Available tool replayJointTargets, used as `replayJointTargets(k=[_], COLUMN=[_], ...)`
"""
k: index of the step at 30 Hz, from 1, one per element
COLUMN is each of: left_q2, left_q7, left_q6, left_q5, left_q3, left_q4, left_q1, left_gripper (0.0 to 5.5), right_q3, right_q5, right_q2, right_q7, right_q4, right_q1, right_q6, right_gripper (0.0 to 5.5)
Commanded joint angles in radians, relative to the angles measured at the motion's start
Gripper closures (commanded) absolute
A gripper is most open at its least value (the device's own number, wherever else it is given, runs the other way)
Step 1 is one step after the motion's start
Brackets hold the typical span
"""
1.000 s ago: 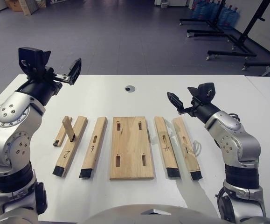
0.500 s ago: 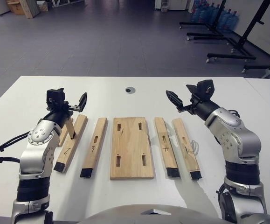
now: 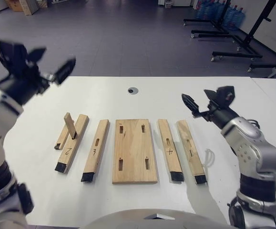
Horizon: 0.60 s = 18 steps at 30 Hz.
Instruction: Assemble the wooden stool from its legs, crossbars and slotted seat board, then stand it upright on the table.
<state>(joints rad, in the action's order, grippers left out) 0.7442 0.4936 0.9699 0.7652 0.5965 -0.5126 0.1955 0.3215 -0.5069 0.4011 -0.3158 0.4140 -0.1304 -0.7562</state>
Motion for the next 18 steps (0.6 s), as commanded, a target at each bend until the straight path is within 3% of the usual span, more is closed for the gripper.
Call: replayJointTargets(k=[1, 4, 10, 18], left_q2=[0.130, 0.132, 0.032, -0.133], left_q7=[0.221, 0.353, 0.373, 0.159], left_q6=[-0.125, -0.182, -0.205, -0.517], left_q5=[-0.104, -0.127, -0.125, -0.471], left_q3=[0.097, 0.113, 0.021, -0.273], left_q4=[0.173, 0.176, 0.038, 0.106], left_q1=[-0.237, -0.412, -0.600, -0.684], left_gripper=[0.79, 0.79, 0.79, 0.79], right_q3=[0.043, 0.052, 0.064, 0.010], right_q5=[-0.021, -0.025, -0.038, -0.030], right_q2=[0.022, 0.026, 0.023, 0.019], right_q7=[0.010, 0.016, 0.036, 0.040], right_q4=[0.040, 0.060, 0.075, 0.046], right_q1=[0.037, 0.065, 0.090, 0.036], right_q6=[-0.022, -0.024, -0.024, -0.017], right_gripper=[0.24, 0.24, 0.24, 0.24])
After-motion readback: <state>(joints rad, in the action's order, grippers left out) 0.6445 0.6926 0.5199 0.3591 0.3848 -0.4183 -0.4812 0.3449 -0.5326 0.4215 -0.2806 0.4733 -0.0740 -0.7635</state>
